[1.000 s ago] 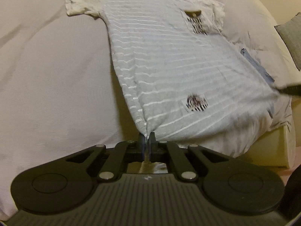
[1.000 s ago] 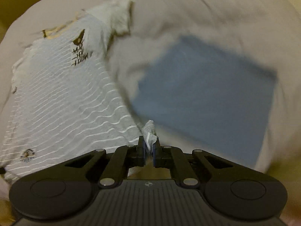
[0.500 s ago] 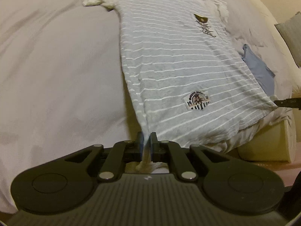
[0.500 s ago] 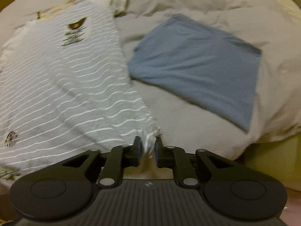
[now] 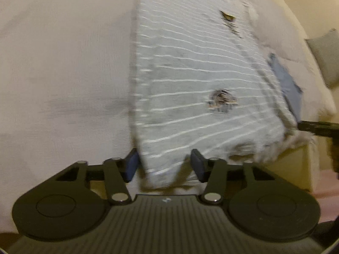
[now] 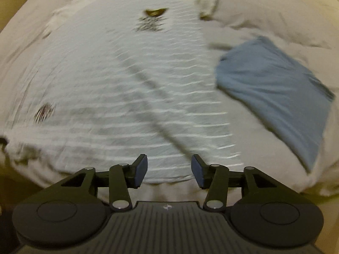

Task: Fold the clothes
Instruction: 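Smooth the T-shirt body flat with both tools, pinching the hem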

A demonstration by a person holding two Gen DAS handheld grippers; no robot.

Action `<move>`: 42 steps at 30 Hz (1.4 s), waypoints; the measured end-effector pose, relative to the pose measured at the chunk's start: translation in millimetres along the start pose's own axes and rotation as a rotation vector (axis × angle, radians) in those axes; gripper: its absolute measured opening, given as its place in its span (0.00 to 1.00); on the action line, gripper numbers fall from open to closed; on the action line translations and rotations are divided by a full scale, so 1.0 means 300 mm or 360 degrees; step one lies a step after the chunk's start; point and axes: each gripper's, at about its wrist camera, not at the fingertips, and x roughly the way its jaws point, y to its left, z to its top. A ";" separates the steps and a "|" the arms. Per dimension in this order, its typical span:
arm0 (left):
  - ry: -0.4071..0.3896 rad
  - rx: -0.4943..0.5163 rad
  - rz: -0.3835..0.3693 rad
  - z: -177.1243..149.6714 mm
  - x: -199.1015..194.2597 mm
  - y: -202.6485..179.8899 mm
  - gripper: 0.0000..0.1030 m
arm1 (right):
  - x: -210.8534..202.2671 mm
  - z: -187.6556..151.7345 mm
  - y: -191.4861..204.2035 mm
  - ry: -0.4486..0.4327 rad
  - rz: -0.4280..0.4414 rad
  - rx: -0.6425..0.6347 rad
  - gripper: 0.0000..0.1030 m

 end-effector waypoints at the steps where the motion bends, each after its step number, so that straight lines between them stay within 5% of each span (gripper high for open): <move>1: 0.0031 0.0025 -0.0026 0.003 0.008 -0.010 0.15 | 0.003 -0.018 0.017 0.0002 -0.0025 -0.0085 0.49; 2: 0.0063 0.0051 -0.0053 0.007 0.016 -0.020 0.03 | 0.007 -0.035 0.034 0.0004 -0.0052 -0.0175 0.51; 8: 0.0069 -0.0101 -0.0118 0.011 -0.085 0.012 0.02 | 0.035 -0.152 0.188 -0.0060 -0.0129 -0.0838 0.64; 17: 0.0075 -0.0284 0.0023 0.000 -0.083 0.067 0.02 | 0.195 -0.263 0.327 -0.0234 -0.0204 -0.1719 0.64; 19: 0.0102 -0.0307 0.0067 -0.006 -0.059 0.075 0.02 | 0.221 -0.269 0.319 -0.0226 -0.0188 -0.1784 0.55; 23: 0.0145 -0.0325 0.0143 -0.031 -0.021 0.082 0.06 | 0.220 -0.248 0.276 -0.0185 -0.0137 -0.1729 0.22; 29: 0.0123 -0.0328 0.0198 -0.049 -0.058 0.055 0.08 | 0.133 -0.240 0.224 -0.0077 -0.0059 -0.1564 0.11; 33: 0.0122 -0.0242 0.0273 -0.049 -0.091 0.013 0.09 | 0.051 -0.157 0.150 -0.0189 -0.0108 -0.1203 0.23; 37: 0.0081 -0.0075 0.0346 -0.034 -0.115 -0.055 0.12 | 0.031 -0.029 -0.004 -0.0251 -0.0191 -0.0629 0.38; 40: 0.0067 -0.0020 0.0364 -0.013 -0.097 -0.083 0.21 | 0.079 0.027 -0.184 -0.0190 -0.0181 -0.0171 0.46; 42: 0.0071 -0.0009 0.0401 0.000 -0.067 -0.081 0.37 | 0.108 0.036 -0.298 -0.0152 -0.0140 0.0084 0.46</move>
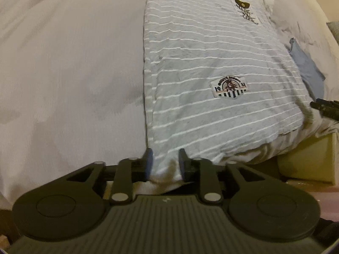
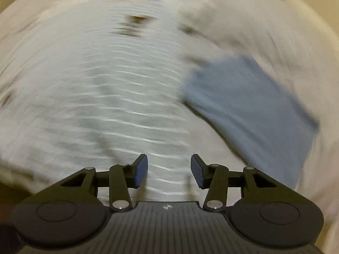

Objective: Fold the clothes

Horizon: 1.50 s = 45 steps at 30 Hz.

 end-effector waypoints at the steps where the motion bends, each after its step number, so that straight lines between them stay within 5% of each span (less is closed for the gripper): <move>1: 0.0008 -0.0011 0.0019 0.006 0.019 0.003 0.38 | 0.013 -0.008 -0.044 0.0012 0.0028 0.0066 0.46; 5: 0.0082 -0.0066 0.0025 0.017 0.087 0.007 0.38 | 0.080 -0.039 -0.164 0.0108 0.0248 0.0228 0.45; 7: 0.0112 -0.0061 0.0034 0.022 0.110 -0.003 0.35 | 0.096 -0.053 -0.175 0.0162 0.0368 0.0262 0.25; 8: 0.0126 -0.0062 0.0030 0.025 0.115 -0.007 0.22 | 0.089 -0.053 -0.177 0.0170 0.0377 0.0261 0.09; 9: 0.0140 -0.0063 0.0025 0.028 0.118 -0.011 0.02 | 0.081 -0.053 -0.179 0.0176 0.0378 0.0258 0.02; 14: 0.0126 -0.0053 0.0063 0.019 0.072 -0.024 0.02 | -0.003 -0.050 -0.182 0.0096 0.0232 0.0212 0.01; 20: 0.0158 0.0000 0.0131 0.008 0.071 -0.048 0.02 | 0.047 -0.040 -0.144 0.0181 0.0222 0.0074 0.01; 25: 0.0161 0.0123 0.0216 0.011 0.070 -0.108 0.03 | -0.016 -0.013 -0.081 0.0090 0.0053 -0.0138 0.10; 33: 0.0104 0.0052 0.0240 0.004 0.017 -0.075 0.11 | -0.080 0.018 0.098 0.0016 0.0233 -0.0293 0.35; 40: -0.0050 0.0010 0.0312 0.103 -0.120 -0.039 0.24 | -0.097 0.125 0.195 -0.0036 0.0362 -0.0328 0.40; 45: -0.0197 -0.0025 0.0324 0.223 -0.174 0.009 0.29 | -0.074 0.300 0.191 -0.0136 0.0344 -0.0368 0.42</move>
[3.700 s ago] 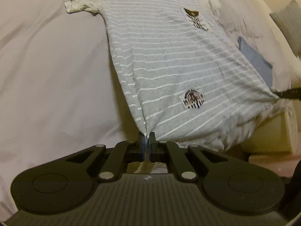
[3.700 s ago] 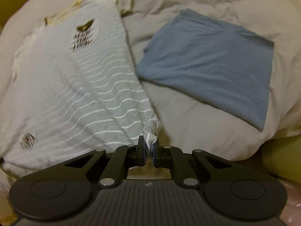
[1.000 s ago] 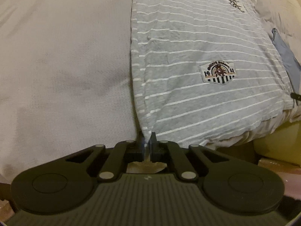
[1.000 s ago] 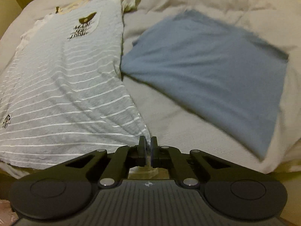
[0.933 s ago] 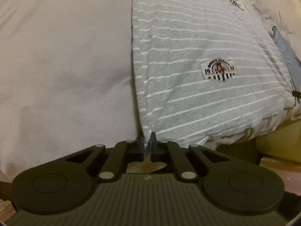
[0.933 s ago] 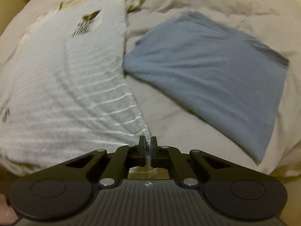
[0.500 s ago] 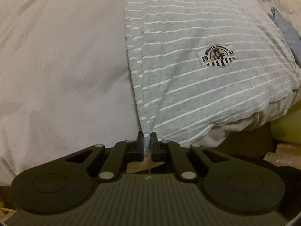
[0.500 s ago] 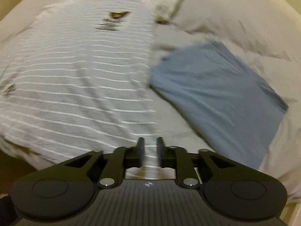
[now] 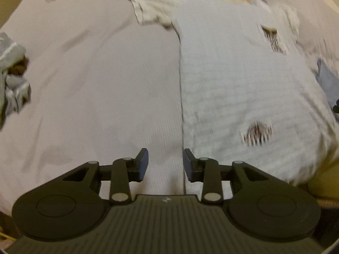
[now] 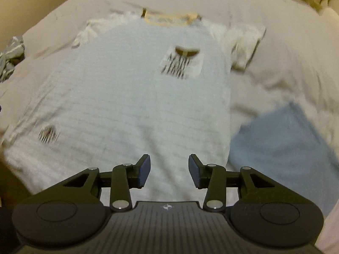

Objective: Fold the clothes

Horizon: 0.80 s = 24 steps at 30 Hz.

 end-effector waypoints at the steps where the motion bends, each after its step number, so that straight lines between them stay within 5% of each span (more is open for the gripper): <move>1: -0.0021 -0.0004 -0.0002 0.026 0.001 0.005 0.30 | 0.006 0.036 -0.020 -0.0014 -0.0022 0.0023 0.42; 6: -0.0140 0.0143 -0.0054 0.185 0.042 -0.023 0.35 | 0.038 0.209 -0.142 -0.0075 -0.0156 0.0174 0.43; 12: -0.0215 0.0388 -0.0142 0.369 0.148 -0.198 0.39 | 0.093 0.391 -0.340 -0.0133 -0.0248 0.0267 0.44; 18: -0.0270 0.0581 -0.0197 0.483 0.212 -0.469 0.46 | 0.222 0.587 -0.589 -0.0188 -0.0227 0.0281 0.44; 24: -0.0285 0.0541 -0.0204 0.561 0.285 -0.752 0.46 | 0.454 0.787 -0.819 -0.0191 -0.0125 0.0178 0.44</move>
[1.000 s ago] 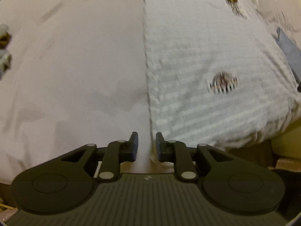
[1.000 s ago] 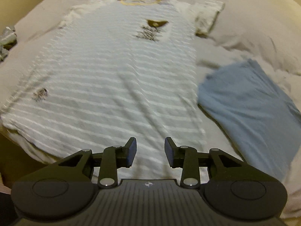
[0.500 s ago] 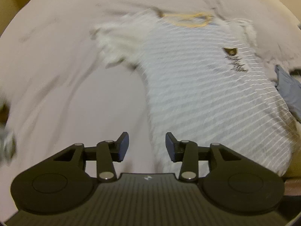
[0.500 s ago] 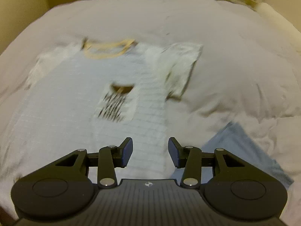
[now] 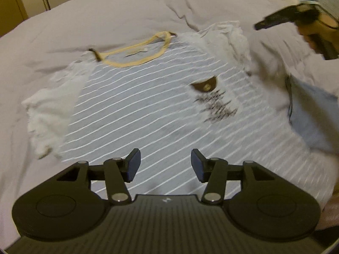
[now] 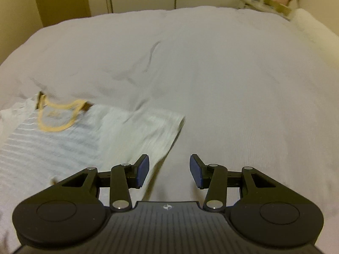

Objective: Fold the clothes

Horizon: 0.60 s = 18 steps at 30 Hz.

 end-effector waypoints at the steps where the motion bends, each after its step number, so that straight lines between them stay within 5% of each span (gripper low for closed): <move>1: -0.0004 0.0011 -0.0016 0.022 0.025 -0.046 0.46 | 0.047 0.030 -0.028 0.0004 0.0016 -0.0020 0.44; 10: -0.0137 0.0401 -0.0070 0.215 0.234 -0.389 0.49 | 0.233 0.097 -0.076 0.0055 0.0229 -0.0096 0.40; 13: -0.0203 0.0530 -0.0096 0.291 0.318 -0.484 0.50 | 0.230 0.103 -0.093 0.0074 0.0250 -0.0060 0.23; 15: -0.0244 0.0628 -0.0083 0.336 0.375 -0.554 0.55 | 0.227 0.114 -0.103 0.0097 0.0265 -0.0053 0.00; 18: -0.0282 0.0789 0.0000 0.383 0.468 -0.665 0.57 | 0.222 0.135 -0.116 0.0091 0.0257 -0.0069 0.00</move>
